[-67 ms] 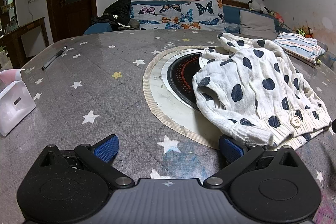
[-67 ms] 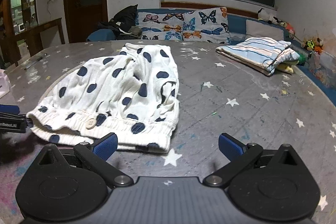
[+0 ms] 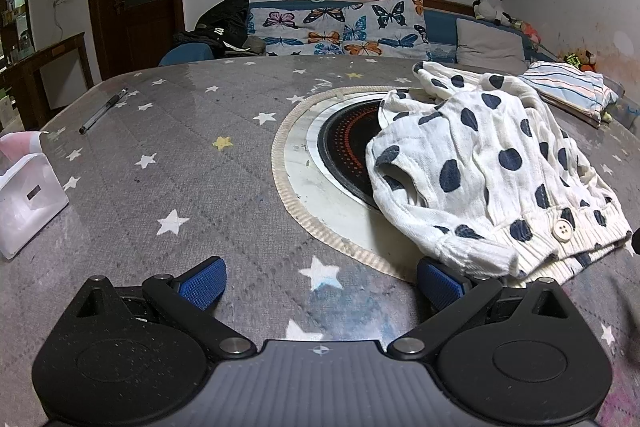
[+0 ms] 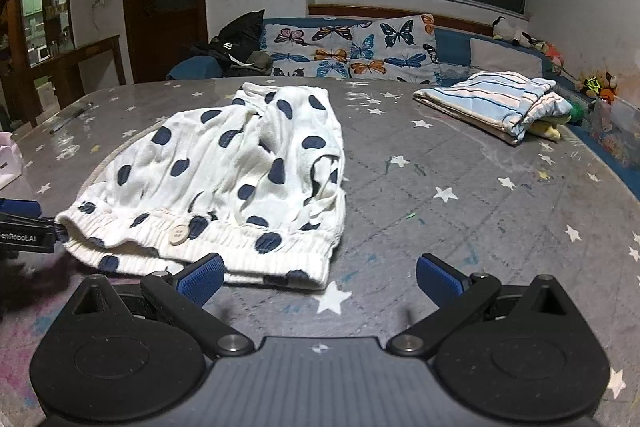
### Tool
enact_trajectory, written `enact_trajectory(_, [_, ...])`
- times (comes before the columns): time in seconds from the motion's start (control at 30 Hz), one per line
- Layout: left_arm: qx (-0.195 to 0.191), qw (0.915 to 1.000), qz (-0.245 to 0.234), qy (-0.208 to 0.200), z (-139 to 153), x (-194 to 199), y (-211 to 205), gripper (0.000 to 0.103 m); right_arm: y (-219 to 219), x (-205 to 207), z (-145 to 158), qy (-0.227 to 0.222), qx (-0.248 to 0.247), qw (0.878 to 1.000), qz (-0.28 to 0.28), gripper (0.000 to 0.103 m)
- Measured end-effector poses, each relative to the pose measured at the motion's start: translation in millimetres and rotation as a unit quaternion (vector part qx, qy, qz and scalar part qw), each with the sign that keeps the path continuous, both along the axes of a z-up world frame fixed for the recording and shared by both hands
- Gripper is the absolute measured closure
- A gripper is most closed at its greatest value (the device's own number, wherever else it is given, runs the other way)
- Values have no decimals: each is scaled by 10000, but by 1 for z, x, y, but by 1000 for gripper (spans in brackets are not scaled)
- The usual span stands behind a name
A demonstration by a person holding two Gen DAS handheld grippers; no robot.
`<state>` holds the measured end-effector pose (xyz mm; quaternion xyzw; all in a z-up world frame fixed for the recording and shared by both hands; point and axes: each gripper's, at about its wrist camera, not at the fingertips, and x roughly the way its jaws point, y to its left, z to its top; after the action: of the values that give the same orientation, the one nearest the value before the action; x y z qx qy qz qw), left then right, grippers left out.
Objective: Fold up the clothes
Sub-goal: 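Move both grippers toward the waistband of the polka-dot trousers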
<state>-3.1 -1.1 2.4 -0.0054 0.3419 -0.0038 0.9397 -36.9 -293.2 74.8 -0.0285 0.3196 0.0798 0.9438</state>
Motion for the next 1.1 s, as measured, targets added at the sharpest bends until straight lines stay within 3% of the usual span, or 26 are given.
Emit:
enact_trajectory(0.2, [-49, 10000, -19, -16, 6, -8, -3, 0, 0, -12, -1, -188, 21, 9998, 31, 0])
enact_trajectory(0.3, [-74, 9999, -56, -95, 13, -18, -6, 0, 2, -6, -1, 20, 62, 10000, 42, 0])
enact_trajectory(0.6, [-209, 9991, -278, -223, 33, -37, -15, 0, -1, -13, -2, -14, 183, 9998, 55, 0])
enact_trajectory(1.1, [-92, 9987, -444, -241, 43, -35, -30, 1, -7, -13, -4, 46, 250, 9997, -57, 0])
